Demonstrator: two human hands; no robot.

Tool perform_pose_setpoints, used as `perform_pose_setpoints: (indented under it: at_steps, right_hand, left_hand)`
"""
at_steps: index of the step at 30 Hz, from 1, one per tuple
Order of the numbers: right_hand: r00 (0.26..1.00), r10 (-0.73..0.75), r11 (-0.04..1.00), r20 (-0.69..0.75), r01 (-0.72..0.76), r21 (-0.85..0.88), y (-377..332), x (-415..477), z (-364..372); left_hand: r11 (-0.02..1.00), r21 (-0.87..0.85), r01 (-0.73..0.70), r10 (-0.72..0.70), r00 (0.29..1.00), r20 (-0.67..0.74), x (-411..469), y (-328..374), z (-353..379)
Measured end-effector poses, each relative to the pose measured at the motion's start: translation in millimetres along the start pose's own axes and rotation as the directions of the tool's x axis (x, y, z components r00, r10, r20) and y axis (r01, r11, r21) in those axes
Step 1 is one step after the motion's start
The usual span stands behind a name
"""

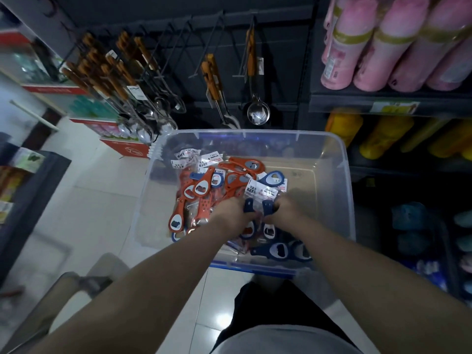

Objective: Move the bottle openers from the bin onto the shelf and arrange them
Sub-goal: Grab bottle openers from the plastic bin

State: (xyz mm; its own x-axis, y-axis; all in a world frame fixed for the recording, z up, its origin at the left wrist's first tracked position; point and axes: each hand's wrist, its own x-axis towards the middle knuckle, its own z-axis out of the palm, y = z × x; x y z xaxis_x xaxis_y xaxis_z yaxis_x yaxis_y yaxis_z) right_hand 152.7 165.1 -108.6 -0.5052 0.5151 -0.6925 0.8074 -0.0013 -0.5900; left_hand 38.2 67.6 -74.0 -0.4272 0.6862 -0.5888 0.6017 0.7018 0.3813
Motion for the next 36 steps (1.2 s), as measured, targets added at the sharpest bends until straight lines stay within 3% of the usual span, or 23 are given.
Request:
perform_pose_setpoints:
  at_steps: [2,4,7,9,13,17,20,22,24,27,31,36]
  right_hand:
    - [0.998,-0.051,0.996,0.032,0.053,-0.068,1,-3,-17]
    - [0.998,-0.057,0.968,-0.002,0.055,-0.245,7,0,-35]
    - [0.997,-0.027,0.812,-0.076,-0.022,-0.583,26,10,-40]
    - [0.997,-0.018,0.757,-0.078,-0.037,-0.653,33,7,-29]
    - [0.993,-0.044,0.851,-0.112,-0.022,-0.526,40,0,-13]
    - [0.992,0.034,0.913,-0.124,-0.081,-0.401,43,3,-19]
    - [0.998,0.049,0.888,-0.026,-0.056,-0.457,40,-1,-19]
    - [1.000,0.014,0.876,0.007,-0.009,-0.483,40,-1,-16]
    - [0.998,-0.027,0.922,-0.055,0.004,-0.387,39,-2,-14]
    - [0.961,-0.079,0.993,-0.265,0.052,-0.108,26,-14,-24]
    - [0.886,-0.123,0.976,-0.446,0.026,-0.218,7,-49,-52]
    - [0.805,-0.207,0.920,-0.556,-0.033,-0.389,7,-102,-66]
  left_hand:
    - [0.998,-0.016,-0.058,0.058,0.996,0.064,0,-2,-5]
    - [0.994,-0.023,-0.108,0.111,0.978,0.174,0,0,-4]
    - [0.980,0.047,-0.191,0.168,0.935,0.311,-1,12,11]
    - [0.955,0.142,-0.261,0.199,0.918,0.344,-3,21,22]
    - [0.895,0.287,-0.342,0.227,0.902,0.368,-6,31,31]
    - [0.877,0.351,-0.329,0.166,0.892,0.421,-1,25,35]
    - [0.881,0.346,-0.324,0.134,0.870,0.474,-1,19,36]
    - [0.912,0.281,-0.297,0.157,0.890,0.429,-2,21,23]
    - [0.939,0.200,-0.279,0.198,0.916,0.350,-2,22,4]
    - [0.953,0.111,-0.282,0.236,0.920,0.313,1,22,-14]
    - [0.907,0.156,-0.391,0.332,0.892,0.307,2,31,6]
    - [0.816,0.216,-0.537,0.433,0.814,0.387,6,50,47]
